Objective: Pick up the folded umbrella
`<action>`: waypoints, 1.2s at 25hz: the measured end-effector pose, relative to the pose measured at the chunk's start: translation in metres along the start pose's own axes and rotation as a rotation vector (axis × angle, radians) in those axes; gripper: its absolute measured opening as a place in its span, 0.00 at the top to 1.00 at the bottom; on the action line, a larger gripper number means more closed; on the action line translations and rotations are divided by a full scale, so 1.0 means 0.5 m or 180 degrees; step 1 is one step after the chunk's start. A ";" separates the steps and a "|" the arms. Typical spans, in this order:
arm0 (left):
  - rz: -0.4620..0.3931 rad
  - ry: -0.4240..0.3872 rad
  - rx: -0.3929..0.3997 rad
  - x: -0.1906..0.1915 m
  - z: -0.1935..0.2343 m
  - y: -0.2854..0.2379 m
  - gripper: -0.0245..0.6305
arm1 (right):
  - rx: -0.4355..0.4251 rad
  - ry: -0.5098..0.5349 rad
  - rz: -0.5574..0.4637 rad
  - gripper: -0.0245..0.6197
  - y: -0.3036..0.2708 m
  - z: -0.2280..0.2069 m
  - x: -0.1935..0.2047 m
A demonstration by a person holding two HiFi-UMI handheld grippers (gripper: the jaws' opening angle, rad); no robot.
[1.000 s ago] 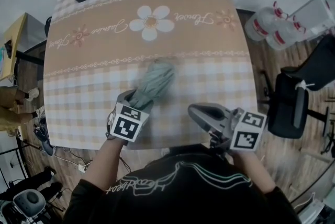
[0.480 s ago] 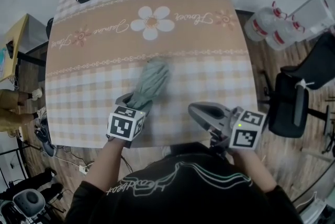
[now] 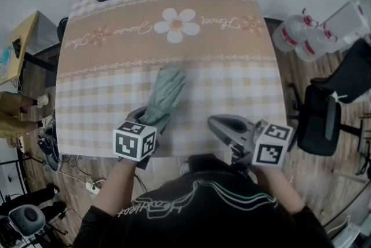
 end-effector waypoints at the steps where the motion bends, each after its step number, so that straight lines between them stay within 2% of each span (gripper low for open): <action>1: -0.0041 0.0002 0.0021 0.000 -0.007 0.010 0.57 | -0.0008 0.0012 -0.0010 0.95 0.001 0.008 0.003; 14: -0.0601 -0.0090 0.0305 0.003 -0.125 0.173 0.57 | -0.0140 0.0277 -0.0152 0.95 0.030 0.135 0.032; 23: -0.0906 -0.0219 0.0351 0.026 -0.187 0.290 0.57 | -0.0230 0.0479 -0.0280 0.95 0.057 0.238 0.065; 28: -0.1094 -0.0349 0.0322 0.039 -0.297 0.292 0.57 | -0.0290 0.0701 -0.0357 0.95 0.161 0.240 0.087; 30: -0.1207 -0.0419 0.0334 0.037 -0.316 0.312 0.57 | -0.0282 0.0797 -0.0389 0.95 0.174 0.255 0.085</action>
Point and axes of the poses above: the fingertips, and each gripper's own axes: y backward along the fingers, z to its left, x out of its underside, the point moved 6 cm from there along y, backward along the fingers, and after that the axes turned 13 degrees about x, right-handed, at the moved point
